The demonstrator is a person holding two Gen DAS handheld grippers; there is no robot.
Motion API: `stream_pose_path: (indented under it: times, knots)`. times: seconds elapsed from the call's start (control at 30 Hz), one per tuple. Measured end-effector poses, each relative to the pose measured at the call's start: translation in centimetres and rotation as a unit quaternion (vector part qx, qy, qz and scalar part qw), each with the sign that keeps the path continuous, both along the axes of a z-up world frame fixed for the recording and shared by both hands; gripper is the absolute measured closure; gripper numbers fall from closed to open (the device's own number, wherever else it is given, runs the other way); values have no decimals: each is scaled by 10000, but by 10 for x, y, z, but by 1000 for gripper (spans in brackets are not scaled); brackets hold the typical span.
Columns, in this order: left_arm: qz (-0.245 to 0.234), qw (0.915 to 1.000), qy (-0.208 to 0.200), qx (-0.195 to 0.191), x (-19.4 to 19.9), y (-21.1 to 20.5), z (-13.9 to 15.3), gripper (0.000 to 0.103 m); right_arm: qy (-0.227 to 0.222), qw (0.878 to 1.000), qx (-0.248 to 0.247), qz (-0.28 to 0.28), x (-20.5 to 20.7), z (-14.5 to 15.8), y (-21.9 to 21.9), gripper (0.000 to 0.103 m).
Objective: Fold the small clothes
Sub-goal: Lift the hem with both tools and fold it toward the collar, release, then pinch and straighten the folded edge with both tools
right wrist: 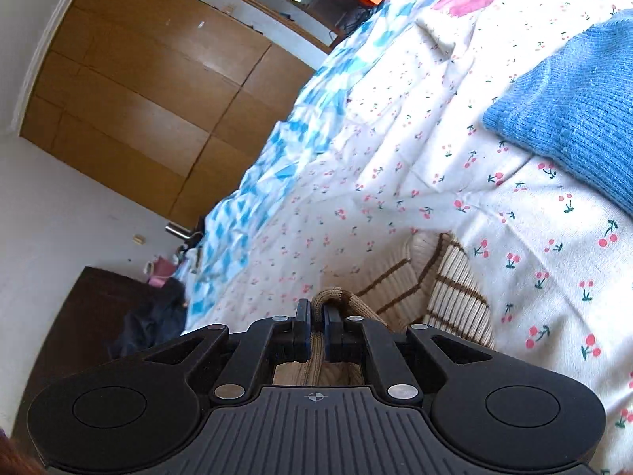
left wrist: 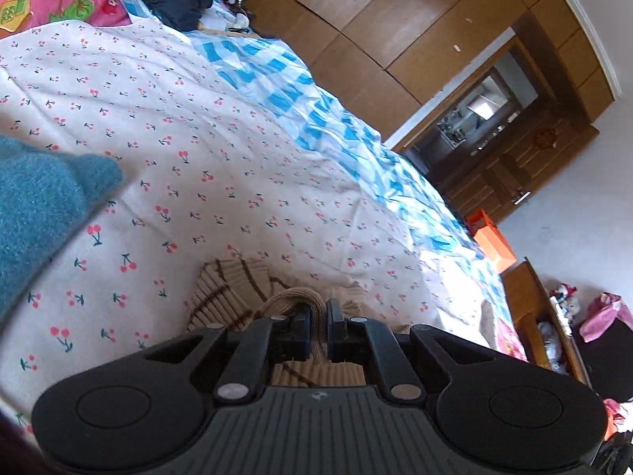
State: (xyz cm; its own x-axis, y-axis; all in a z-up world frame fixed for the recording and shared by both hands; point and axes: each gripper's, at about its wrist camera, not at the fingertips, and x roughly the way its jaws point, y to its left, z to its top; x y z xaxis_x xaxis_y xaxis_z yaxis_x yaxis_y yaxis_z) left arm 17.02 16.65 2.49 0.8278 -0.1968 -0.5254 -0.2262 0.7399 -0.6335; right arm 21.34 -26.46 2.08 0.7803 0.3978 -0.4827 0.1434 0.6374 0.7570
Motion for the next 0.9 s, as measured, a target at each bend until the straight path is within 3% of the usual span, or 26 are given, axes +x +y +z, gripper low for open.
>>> stream_pose_path:
  times: [0.23, 0.33, 0.37, 0.43, 0.47, 0.57, 0.7, 0.9]
  knots:
    - [155, 9986, 240, 438, 27, 0, -28, 90, 356, 9985, -326, -271, 8, -32, -9, 92]
    - [208, 9987, 412, 221, 33, 1, -34, 85, 440, 9983, -369, -112, 5, -33, -10, 87]
    - [287, 9986, 396, 192, 32, 2, -33, 79, 388, 9981, -477, -82, 2, -30, -9, 83]
    - [358, 9987, 307, 209, 28, 4, -28, 64, 191, 9972, -729, -16, -3, -23, -8, 60]
    - [389, 9986, 246, 243, 25, 4, -25, 53, 66, 9962, -871, 20, -5, -18, -7, 56]
    - [526, 9975, 131, 449, 16, 5, -15, 48, -322, 9865, -1580, 287, -10, -4, 2, 56]
    - [504, 9978, 170, 395, -3, 13, -13, 44, -523, 9559, -2737, 924, -5, 2, 25, 56]
    - [51, 9938, 512, 985, -13, 3, -24, 38, -238, 9465, -2911, 1373, 23, -19, 38, 56]
